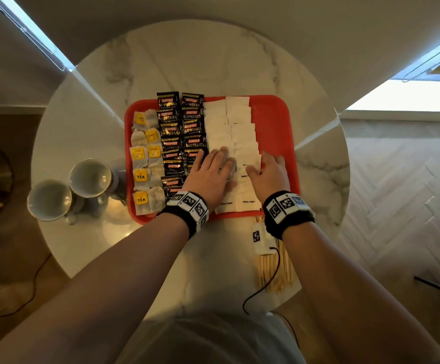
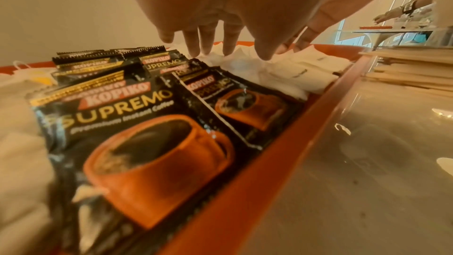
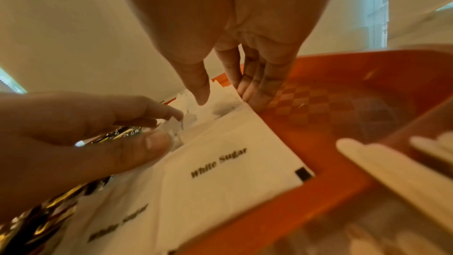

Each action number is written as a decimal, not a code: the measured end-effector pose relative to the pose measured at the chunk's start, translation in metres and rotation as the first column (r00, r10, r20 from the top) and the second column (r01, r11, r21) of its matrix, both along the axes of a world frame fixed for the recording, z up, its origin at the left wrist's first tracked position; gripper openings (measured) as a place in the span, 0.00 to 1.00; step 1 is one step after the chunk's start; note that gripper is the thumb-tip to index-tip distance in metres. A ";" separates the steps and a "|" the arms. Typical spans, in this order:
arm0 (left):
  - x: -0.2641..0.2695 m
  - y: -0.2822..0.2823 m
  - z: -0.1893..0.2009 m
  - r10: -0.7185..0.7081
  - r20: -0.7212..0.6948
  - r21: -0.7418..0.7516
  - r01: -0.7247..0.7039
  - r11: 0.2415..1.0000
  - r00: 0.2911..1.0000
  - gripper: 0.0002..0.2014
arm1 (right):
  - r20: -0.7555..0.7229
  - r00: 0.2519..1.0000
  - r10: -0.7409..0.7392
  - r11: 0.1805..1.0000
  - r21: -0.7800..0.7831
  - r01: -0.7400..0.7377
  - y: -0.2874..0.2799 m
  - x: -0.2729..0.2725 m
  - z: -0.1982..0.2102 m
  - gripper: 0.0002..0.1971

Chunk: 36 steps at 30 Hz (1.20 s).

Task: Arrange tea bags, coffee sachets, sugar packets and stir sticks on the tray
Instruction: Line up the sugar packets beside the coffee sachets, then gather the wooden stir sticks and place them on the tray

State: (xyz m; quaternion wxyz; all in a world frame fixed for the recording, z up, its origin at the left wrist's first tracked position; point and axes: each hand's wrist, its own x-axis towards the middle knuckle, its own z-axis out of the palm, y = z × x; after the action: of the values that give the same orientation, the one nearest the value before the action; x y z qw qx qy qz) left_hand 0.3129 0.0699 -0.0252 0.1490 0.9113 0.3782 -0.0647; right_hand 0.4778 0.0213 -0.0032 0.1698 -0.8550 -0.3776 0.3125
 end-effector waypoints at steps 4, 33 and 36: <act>-0.004 -0.001 -0.003 0.015 0.029 0.037 -0.016 0.999 0.999 0.27 | 0.006 1.000 0.019 1.000 0.006 -0.019 0.001 0.002 -0.002 0.25; -0.011 -0.090 0.045 -0.012 0.029 -0.453 0.024 0.891 0.999 0.17 | 0.157 0.987 -0.010 0.908 -0.411 0.075 -0.173 0.018 0.031 0.43; -0.015 -0.124 0.032 0.038 -0.028 -0.604 -0.047 0.795 0.999 0.16 | 0.089 0.996 0.004 0.886 -0.462 0.038 -0.180 0.002 0.020 0.43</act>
State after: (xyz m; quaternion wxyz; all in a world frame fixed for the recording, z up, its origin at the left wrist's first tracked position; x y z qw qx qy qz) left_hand 0.2978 -0.0537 0.0063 0.4307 0.8069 0.3592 -0.1854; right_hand 0.4795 -0.1583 0.0171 -0.0530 -0.8869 -0.2919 0.3542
